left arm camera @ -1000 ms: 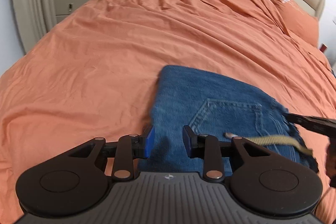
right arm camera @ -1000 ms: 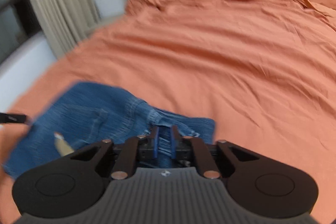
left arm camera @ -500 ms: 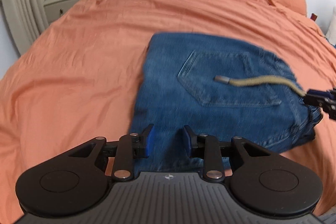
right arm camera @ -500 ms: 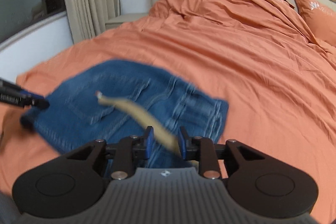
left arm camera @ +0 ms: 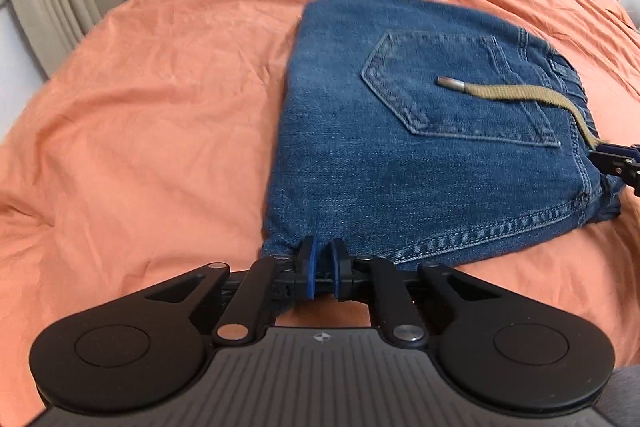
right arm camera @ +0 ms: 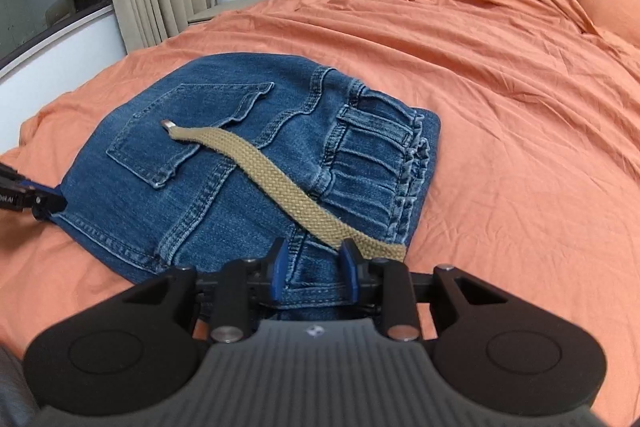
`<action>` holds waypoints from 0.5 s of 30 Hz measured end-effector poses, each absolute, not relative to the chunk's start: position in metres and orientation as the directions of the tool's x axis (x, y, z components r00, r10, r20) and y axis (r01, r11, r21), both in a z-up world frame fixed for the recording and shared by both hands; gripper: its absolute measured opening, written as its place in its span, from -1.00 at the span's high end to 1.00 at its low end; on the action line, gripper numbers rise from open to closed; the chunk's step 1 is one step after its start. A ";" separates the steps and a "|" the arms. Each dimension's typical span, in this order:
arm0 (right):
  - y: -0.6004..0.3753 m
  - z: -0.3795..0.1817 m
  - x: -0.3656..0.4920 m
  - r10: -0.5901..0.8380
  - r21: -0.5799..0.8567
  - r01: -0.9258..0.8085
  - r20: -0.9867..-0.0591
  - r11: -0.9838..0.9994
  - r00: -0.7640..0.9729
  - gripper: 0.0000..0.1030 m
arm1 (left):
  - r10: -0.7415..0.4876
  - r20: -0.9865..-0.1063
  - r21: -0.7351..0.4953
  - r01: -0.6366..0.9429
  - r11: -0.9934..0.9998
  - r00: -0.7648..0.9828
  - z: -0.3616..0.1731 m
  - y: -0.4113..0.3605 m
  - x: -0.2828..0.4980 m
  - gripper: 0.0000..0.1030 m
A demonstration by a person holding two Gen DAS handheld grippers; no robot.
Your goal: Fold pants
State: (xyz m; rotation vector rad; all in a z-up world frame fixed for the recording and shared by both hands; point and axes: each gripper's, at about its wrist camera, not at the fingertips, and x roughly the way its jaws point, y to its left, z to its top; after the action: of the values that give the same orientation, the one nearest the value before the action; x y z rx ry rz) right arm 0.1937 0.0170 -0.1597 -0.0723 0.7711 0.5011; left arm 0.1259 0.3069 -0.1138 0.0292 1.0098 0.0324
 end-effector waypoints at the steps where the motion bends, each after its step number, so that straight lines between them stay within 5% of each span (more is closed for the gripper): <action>1: 0.017 -0.155 0.194 0.404 0.116 -0.458 -0.688 0.881 0.604 0.49 | 0.059 -0.829 0.059 -0.019 0.998 0.555 -0.106 0.302 0.123 0.74; 4: 0.016 -0.135 0.188 0.394 0.099 -0.455 -0.679 0.885 0.620 -0.05 | 0.055 -0.767 0.046 -0.032 0.998 0.640 -0.075 0.288 0.111 0.71; 15: -0.010 -0.042 0.102 0.406 0.031 -0.461 -0.528 0.887 0.746 -0.56 | 0.014 -0.534 0.004 -0.014 1.000 0.845 0.028 0.206 0.036 0.24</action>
State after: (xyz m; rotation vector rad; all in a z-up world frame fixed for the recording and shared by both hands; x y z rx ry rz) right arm 0.1021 -0.0105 -0.0419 -0.1044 0.5531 0.4758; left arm 0.0358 0.2064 0.0280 0.0001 0.5633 0.0143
